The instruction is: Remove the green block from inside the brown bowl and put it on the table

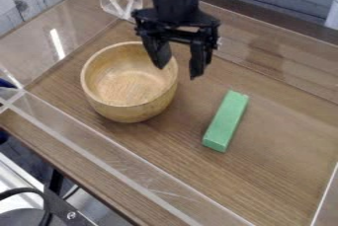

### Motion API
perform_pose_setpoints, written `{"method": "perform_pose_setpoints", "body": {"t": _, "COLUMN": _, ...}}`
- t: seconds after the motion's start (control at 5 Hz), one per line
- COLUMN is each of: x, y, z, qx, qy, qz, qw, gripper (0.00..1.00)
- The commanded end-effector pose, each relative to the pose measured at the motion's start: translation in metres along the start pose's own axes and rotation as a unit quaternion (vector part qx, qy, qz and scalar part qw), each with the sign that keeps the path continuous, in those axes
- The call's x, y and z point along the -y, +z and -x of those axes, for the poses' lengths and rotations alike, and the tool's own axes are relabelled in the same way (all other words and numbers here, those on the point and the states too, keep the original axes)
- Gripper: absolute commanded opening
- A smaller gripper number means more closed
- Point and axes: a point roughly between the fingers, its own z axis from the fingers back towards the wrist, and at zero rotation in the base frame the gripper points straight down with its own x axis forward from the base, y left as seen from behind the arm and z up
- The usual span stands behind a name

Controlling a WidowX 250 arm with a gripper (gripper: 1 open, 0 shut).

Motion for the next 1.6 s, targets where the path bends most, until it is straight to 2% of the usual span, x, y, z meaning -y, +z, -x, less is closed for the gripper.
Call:
{"method": "perform_pose_setpoints", "body": {"t": 0.0, "x": 0.007, "y": 0.005, "z": -0.002, "qx": 0.023, "qy": -0.008, "qz": -0.013, "qw": 0.9996, "gripper": 1.00}}
{"method": "perform_pose_setpoints", "body": {"t": 0.2, "x": 0.008, "y": 0.002, "z": -0.004, "qx": 0.030, "qy": -0.001, "qz": -0.026, "qw": 0.9992, "gripper": 1.00}}
{"method": "perform_pose_setpoints", "body": {"t": 0.6, "x": 0.021, "y": -0.016, "z": -0.009, "qx": 0.023, "qy": -0.030, "qz": -0.030, "qw": 0.9988, "gripper": 1.00}}
{"method": "perform_pose_setpoints", "body": {"t": 1.0, "x": 0.026, "y": -0.028, "z": -0.016, "qx": 0.046, "qy": -0.037, "qz": -0.051, "qw": 0.9970, "gripper": 1.00}}
{"method": "perform_pose_setpoints", "body": {"t": 1.4, "x": 0.029, "y": -0.024, "z": -0.018, "qx": 0.014, "qy": -0.050, "qz": -0.067, "qw": 0.9964, "gripper": 1.00}}
